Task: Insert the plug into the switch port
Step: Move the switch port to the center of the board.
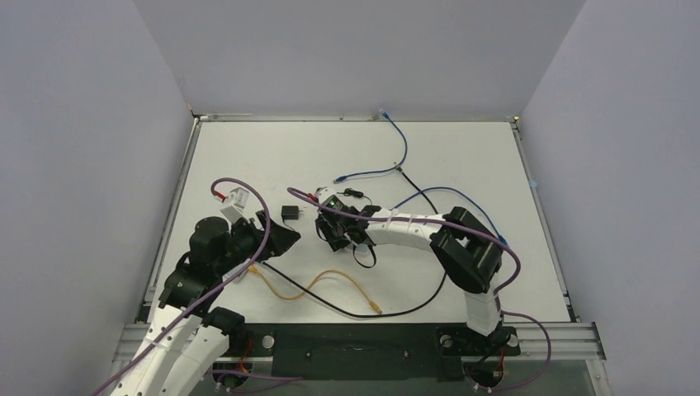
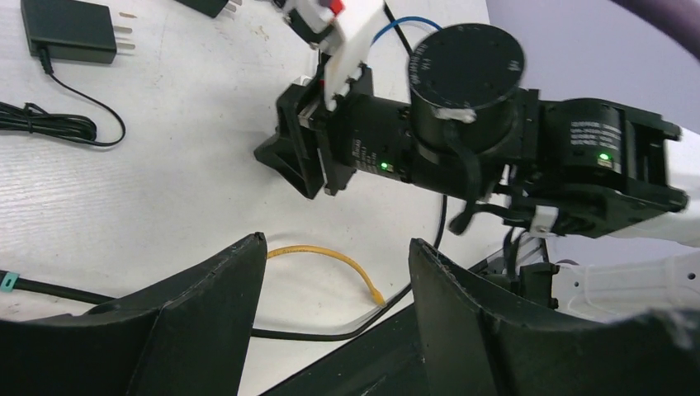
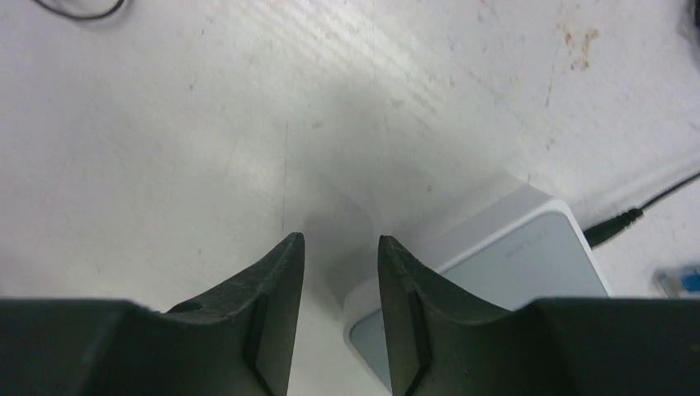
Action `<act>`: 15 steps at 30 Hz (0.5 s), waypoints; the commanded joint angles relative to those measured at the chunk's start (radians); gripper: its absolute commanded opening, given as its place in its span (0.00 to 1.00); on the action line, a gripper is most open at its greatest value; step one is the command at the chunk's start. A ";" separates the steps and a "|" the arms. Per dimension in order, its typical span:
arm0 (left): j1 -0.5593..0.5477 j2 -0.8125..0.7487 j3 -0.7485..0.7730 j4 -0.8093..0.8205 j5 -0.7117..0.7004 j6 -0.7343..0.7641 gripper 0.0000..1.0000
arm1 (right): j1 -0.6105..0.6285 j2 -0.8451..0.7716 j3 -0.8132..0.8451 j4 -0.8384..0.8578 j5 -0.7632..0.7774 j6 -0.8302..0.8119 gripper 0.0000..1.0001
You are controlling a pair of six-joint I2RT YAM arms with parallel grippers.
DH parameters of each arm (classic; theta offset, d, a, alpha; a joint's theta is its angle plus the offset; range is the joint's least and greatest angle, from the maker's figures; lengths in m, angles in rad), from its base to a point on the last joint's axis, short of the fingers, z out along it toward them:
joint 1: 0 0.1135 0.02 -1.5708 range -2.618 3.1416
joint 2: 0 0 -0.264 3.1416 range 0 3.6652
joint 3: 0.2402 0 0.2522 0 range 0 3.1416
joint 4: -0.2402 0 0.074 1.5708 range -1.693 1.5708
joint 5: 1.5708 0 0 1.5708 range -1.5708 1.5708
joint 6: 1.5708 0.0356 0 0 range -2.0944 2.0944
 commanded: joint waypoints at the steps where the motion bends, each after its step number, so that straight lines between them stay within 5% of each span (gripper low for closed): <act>1: 0.005 0.011 -0.021 0.094 0.052 -0.032 0.62 | 0.011 -0.182 -0.076 0.033 0.027 0.000 0.35; 15: 0.005 0.038 -0.077 0.198 0.086 -0.059 0.63 | -0.036 -0.569 -0.204 -0.058 0.299 0.004 0.50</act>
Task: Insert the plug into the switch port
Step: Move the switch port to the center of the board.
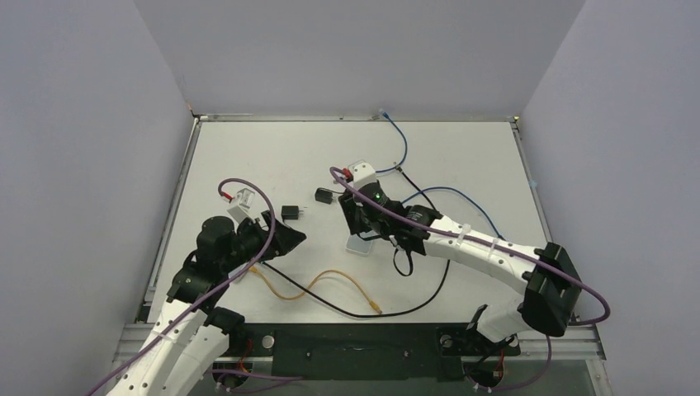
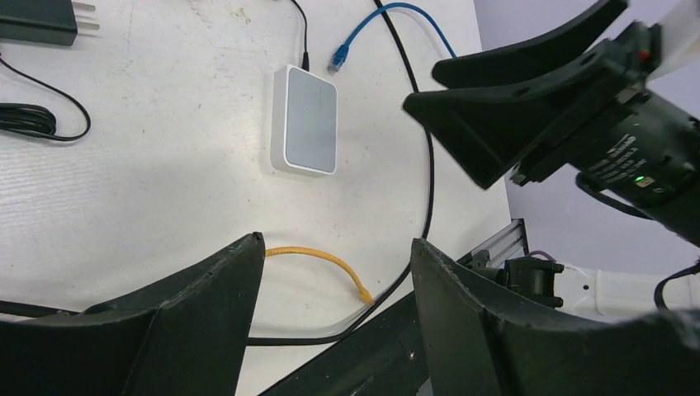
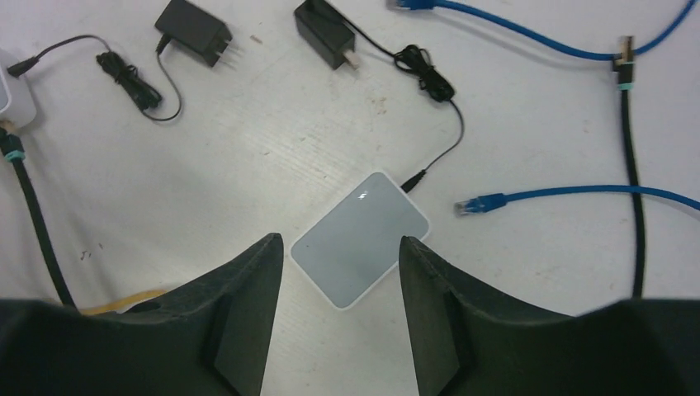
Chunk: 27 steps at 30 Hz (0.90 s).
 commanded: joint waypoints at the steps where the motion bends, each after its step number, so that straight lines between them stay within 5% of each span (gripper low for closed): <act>1: 0.005 0.010 -0.008 0.097 0.033 -0.005 0.64 | -0.058 -0.084 -0.017 -0.052 0.168 0.006 0.51; 11: 0.004 0.041 -0.014 0.109 0.047 0.018 0.70 | -0.270 -0.080 0.029 -0.065 0.127 0.039 0.63; 27: 0.005 0.070 -0.055 0.168 0.092 0.009 0.70 | -0.513 0.178 0.035 -0.059 0.063 0.239 0.59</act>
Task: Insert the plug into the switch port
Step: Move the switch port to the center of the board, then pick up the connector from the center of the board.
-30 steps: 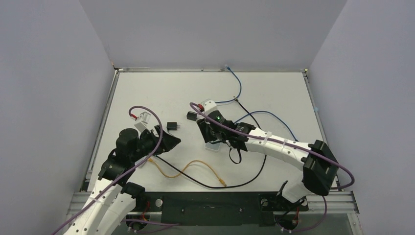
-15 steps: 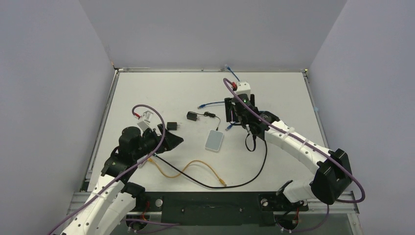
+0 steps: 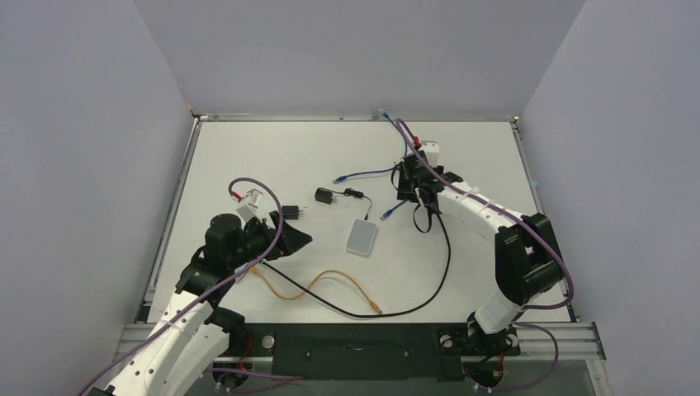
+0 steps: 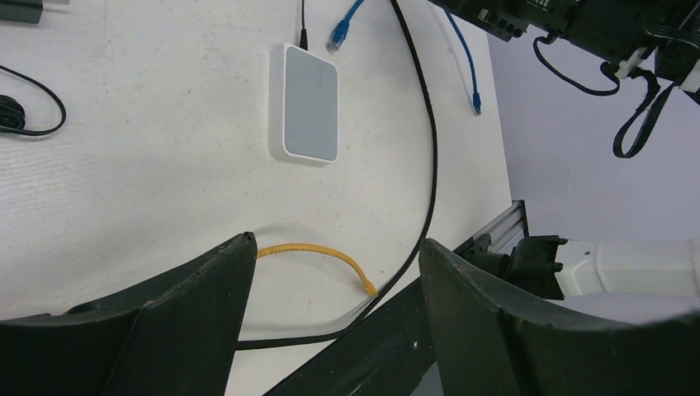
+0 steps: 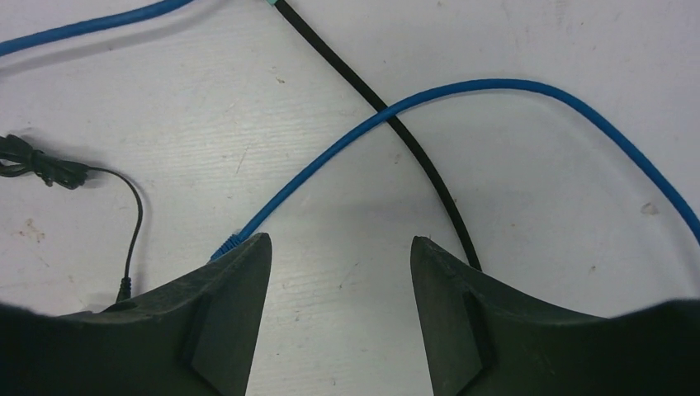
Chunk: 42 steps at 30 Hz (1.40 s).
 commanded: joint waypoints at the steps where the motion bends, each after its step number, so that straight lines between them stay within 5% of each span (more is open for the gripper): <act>1: 0.005 0.013 -0.008 0.085 0.039 0.007 0.70 | -0.036 0.058 0.024 0.018 -0.032 0.082 0.58; 30: 0.006 0.031 -0.014 0.083 0.045 0.025 0.70 | 0.004 0.291 0.045 0.191 -0.233 0.363 0.48; 42: 0.007 0.008 -0.013 0.060 0.046 0.026 0.70 | 0.003 0.334 0.027 0.171 -0.208 0.366 0.15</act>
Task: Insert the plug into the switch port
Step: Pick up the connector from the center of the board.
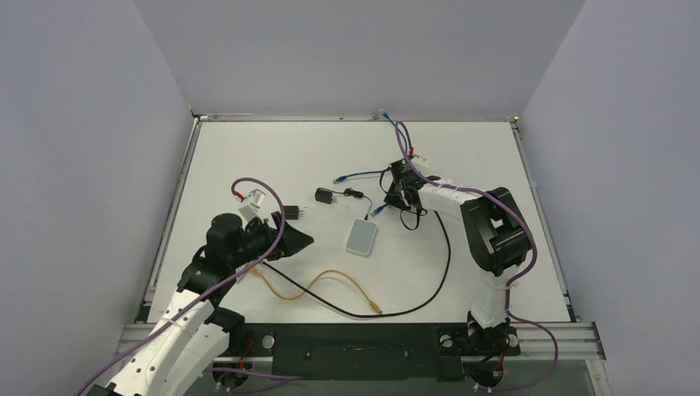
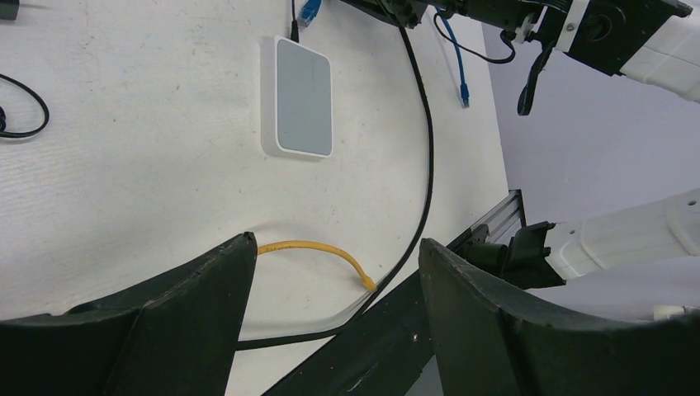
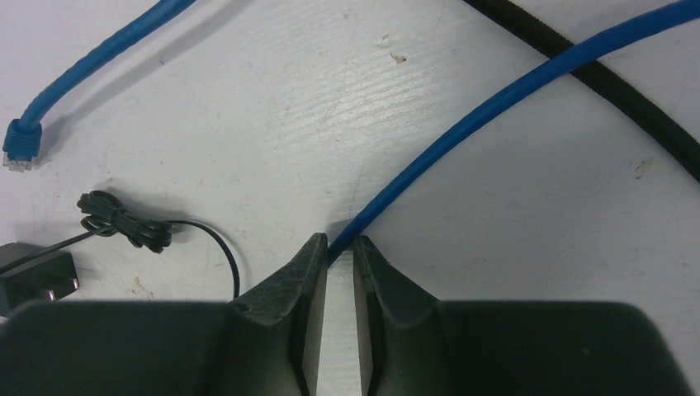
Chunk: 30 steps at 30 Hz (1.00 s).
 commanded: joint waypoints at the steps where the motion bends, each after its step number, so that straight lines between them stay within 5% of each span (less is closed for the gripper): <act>1: 0.007 -0.019 0.006 0.027 0.010 0.019 0.70 | 0.005 0.044 -0.002 -0.027 0.024 -0.001 0.14; 8: 0.007 -0.022 0.001 0.027 0.015 0.019 0.70 | 0.001 0.052 -0.014 -0.047 0.048 -0.028 0.00; 30: 0.006 0.016 -0.013 0.112 0.118 -0.011 0.70 | 0.030 -0.374 -0.282 0.066 0.128 0.008 0.00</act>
